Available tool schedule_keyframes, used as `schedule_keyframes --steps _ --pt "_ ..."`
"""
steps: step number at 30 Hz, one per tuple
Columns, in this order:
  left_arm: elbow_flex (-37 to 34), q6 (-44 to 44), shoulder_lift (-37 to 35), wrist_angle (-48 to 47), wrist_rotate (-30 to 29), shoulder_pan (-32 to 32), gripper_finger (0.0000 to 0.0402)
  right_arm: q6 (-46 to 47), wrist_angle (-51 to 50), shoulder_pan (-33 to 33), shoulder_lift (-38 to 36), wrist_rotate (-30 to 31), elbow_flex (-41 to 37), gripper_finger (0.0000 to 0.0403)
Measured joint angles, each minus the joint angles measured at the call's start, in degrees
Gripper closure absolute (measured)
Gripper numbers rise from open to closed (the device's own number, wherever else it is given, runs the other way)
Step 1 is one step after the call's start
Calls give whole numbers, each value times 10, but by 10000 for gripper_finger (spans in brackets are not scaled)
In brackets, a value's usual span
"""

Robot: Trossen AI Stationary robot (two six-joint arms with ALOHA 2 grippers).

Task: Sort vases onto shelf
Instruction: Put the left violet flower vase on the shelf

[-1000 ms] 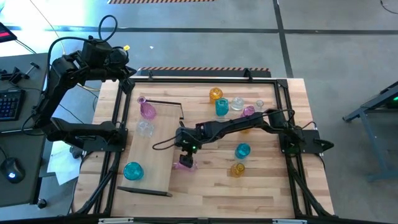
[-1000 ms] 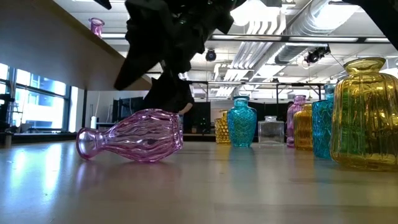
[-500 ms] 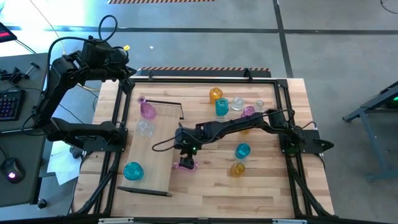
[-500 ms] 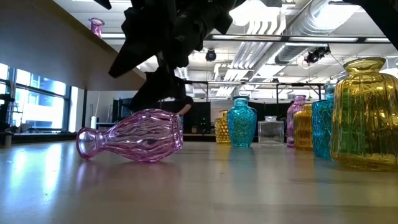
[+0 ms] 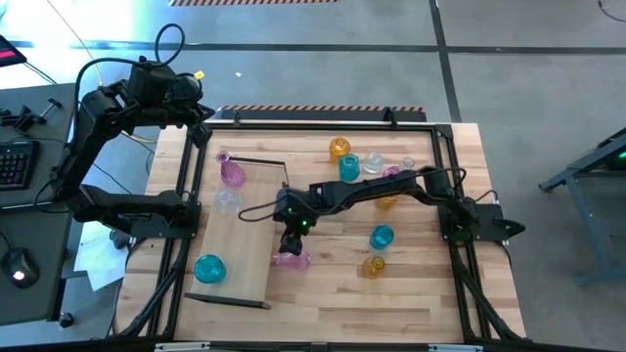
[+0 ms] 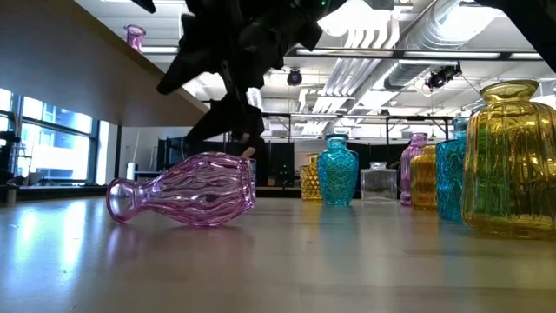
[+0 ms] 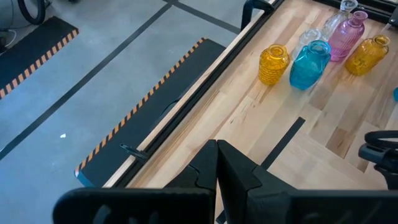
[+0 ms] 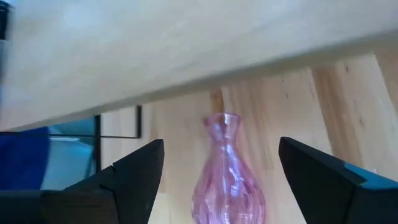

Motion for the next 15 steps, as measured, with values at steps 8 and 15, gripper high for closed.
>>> schedule_keyframes --steps 8,15 --pt "0 0 0 0 0 0 401 -5 -7 28 0 -10 0 102" --pt "0 0 0 0 0 0 401 -48 -30 66 0 108 0 102"
